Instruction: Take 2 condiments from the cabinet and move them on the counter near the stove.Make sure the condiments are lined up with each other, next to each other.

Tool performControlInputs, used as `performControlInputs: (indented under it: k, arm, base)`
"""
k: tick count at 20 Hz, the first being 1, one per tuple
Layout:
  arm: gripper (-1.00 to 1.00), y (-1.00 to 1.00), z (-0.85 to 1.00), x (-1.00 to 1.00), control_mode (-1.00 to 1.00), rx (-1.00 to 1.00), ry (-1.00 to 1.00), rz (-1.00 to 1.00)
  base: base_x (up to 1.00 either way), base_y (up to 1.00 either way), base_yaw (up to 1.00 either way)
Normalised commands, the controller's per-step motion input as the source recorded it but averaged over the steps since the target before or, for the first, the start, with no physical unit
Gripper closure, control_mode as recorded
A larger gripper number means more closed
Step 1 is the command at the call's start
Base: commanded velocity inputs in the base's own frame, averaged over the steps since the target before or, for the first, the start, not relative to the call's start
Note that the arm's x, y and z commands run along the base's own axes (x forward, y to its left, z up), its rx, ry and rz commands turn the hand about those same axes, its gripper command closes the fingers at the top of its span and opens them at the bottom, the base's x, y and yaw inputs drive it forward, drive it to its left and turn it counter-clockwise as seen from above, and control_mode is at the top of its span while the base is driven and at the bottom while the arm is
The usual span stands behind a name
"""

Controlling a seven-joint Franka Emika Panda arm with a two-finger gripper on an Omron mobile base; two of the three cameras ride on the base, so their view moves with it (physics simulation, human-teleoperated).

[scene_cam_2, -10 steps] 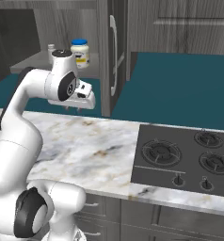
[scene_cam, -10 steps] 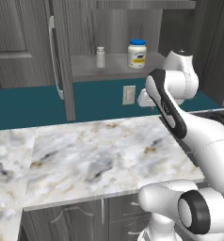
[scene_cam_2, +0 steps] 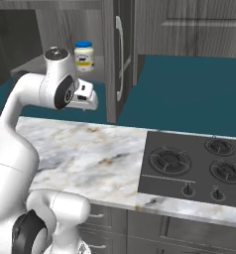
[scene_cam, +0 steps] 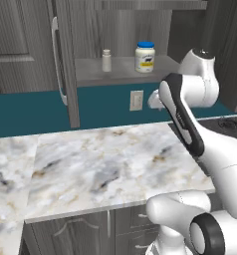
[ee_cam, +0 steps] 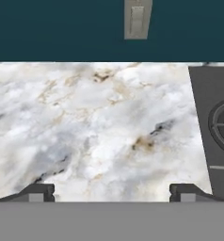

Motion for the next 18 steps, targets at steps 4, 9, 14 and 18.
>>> performControlInputs:
  k: [4, 9, 14, 18]
  arm:
    - [-1.0, 0.04, 0.44, -0.01, -1.0, 0.0, -0.3, 0.03]
    - [-1.0, 0.12, 0.49, 0.15, -1.0, 0.0, -0.33, 0.03]
    - [-1.0, 0.1, 0.45, 0.33, -1.0, 0.0, -0.26, 0.0]
    - [-1.0, 0.13, 0.36, 0.57, -1.0, 0.0, -0.08, 0.0]
  base:
    - [0.0, 0.0, 0.0]
    - [0.0, 0.0, 0.0]
    - [0.0, 0.0, 0.0]
    - [0.0, 0.0, 0.0]
